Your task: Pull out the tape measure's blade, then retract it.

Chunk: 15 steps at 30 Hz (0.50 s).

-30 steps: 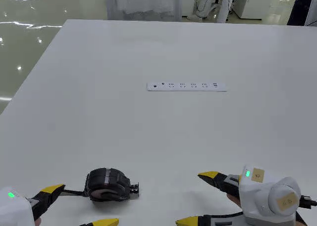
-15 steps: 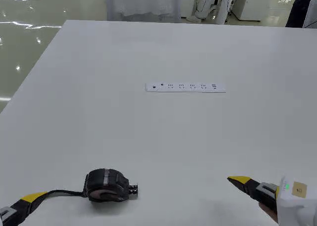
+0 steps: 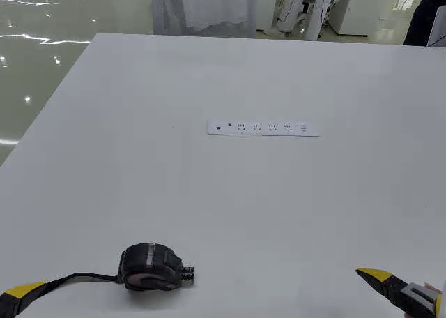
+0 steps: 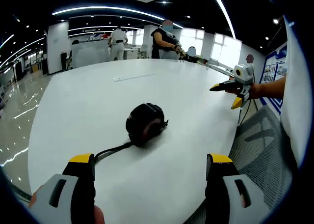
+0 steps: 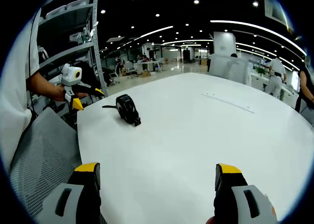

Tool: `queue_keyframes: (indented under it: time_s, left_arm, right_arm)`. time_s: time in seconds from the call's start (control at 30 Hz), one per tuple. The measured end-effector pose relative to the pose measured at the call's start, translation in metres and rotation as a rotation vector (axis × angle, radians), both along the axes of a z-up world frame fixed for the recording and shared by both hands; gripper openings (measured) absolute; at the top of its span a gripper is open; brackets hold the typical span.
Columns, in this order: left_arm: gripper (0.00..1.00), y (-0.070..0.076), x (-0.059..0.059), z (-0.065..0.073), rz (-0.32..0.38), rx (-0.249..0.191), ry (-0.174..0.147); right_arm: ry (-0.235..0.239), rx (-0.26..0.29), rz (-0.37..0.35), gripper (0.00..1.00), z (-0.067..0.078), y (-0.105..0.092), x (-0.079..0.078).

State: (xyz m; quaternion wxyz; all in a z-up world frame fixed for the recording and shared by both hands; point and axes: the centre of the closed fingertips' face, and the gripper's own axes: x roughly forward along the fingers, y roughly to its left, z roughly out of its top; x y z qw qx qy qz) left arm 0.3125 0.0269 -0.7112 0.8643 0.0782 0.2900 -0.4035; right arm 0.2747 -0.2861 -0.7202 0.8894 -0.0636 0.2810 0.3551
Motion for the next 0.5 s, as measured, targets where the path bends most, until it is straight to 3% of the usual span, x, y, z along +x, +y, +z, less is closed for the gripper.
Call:
queue_keyframes:
  time_s: [0.03, 0.07, 0.1, 0.17, 0.5]
  left_arm:
    - [0.90, 0.001, -0.001, 0.000, -0.002, 0.005, -0.004]
    - [0.85, -0.002, -0.011, -0.002, -0.042, -0.009, 0.041]
    - [0.84, 0.002, -0.005, -0.001, -0.014, 0.009, 0.001]
    - [0.90, 0.002, -0.006, -0.001, -0.010, -0.001, 0.012]
    - [0.92, 0.003, -0.006, 0.000, -0.009, -0.002, 0.010]
  right_arm:
    - [0.002, -0.003, -0.002, 0.98, 0.000, -0.002, -0.001]
    - [0.001, -0.007, -0.007, 0.98, 0.000, -0.005, -0.002]
    - [0.003, -0.006, -0.010, 0.98, 0.001, -0.007, -0.002]
    - [0.005, -0.012, -0.015, 0.99, 0.000, -0.010, -0.003]
    - [0.011, -0.021, -0.019, 0.98, -0.002, -0.016, -0.005]
